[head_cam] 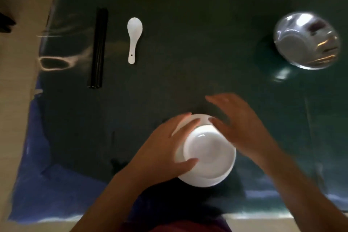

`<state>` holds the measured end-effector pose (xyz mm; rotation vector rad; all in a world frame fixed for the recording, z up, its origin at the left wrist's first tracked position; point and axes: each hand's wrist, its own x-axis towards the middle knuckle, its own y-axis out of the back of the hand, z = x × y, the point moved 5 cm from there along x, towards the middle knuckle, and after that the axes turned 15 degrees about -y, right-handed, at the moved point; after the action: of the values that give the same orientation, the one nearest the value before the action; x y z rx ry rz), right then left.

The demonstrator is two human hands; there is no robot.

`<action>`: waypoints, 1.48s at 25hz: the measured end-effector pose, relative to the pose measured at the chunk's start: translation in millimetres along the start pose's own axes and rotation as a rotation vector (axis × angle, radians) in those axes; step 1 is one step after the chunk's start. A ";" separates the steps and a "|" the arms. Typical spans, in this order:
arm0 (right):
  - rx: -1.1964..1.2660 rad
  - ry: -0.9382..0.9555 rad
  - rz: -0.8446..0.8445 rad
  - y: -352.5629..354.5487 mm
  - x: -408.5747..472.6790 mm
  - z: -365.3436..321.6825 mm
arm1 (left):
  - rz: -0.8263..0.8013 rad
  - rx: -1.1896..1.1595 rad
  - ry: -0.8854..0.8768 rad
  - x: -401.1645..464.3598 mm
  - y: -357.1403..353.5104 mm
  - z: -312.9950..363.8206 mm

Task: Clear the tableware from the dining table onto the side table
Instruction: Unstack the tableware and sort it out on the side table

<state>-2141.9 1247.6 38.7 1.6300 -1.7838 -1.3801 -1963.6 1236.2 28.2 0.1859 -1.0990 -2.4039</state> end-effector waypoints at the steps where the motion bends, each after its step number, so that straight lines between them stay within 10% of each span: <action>1: -0.010 -0.026 -0.011 -5.9 -24.2 13.5 | -0.042 0.015 -0.012 -8.7 -9.0 7.9; 23: 0.461 -0.381 -0.019 -32.5 -75.2 56.8 | 0.151 0.062 0.179 -36.0 -42.2 6.0; 37: 0.424 -0.201 0.020 13.0 131.1 -28.4 | 0.322 0.203 0.242 70.8 74.3 -104.1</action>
<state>-2162.4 1116.0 18.2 1.7122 -2.3309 -1.2544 -1964.8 1090.3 19.2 0.3311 -1.1588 -1.9314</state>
